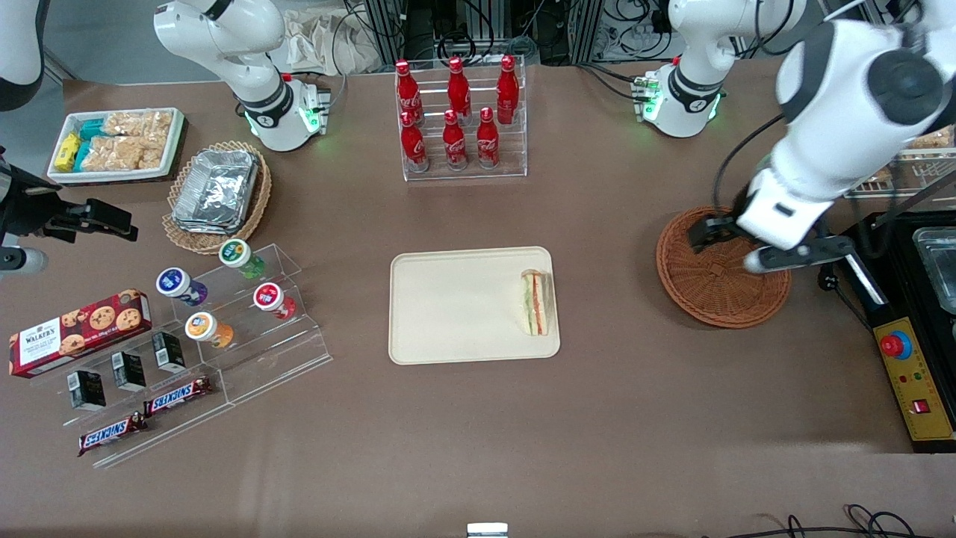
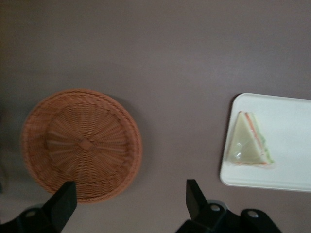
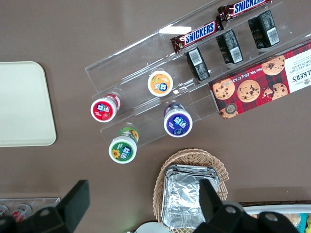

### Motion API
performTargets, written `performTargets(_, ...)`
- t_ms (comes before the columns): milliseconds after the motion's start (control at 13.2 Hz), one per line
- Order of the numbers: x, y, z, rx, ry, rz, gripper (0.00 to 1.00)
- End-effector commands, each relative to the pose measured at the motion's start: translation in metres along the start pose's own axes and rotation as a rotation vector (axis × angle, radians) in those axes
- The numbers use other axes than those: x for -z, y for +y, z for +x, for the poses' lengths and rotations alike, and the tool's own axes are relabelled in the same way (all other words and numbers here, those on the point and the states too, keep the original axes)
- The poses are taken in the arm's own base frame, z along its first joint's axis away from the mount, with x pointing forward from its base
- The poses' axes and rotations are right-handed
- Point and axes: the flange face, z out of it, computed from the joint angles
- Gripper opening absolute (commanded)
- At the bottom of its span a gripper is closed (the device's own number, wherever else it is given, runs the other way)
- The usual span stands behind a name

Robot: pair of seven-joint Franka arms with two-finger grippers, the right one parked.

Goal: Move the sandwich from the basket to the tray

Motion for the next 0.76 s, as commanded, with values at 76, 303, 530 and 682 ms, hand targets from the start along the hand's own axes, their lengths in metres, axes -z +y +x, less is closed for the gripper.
performTargets(76,0.007,-0.068,0.002,-0.113,0.053,0.038,1.00)
performTargets(303,0.007,-0.099,0.014,-0.111,0.081,0.057,1.00)
performTargets(530,0.036,-0.129,0.038,-0.195,0.012,0.061,1.00)
performTargets(682,0.035,-0.130,0.045,-0.243,-0.051,0.069,1.00)
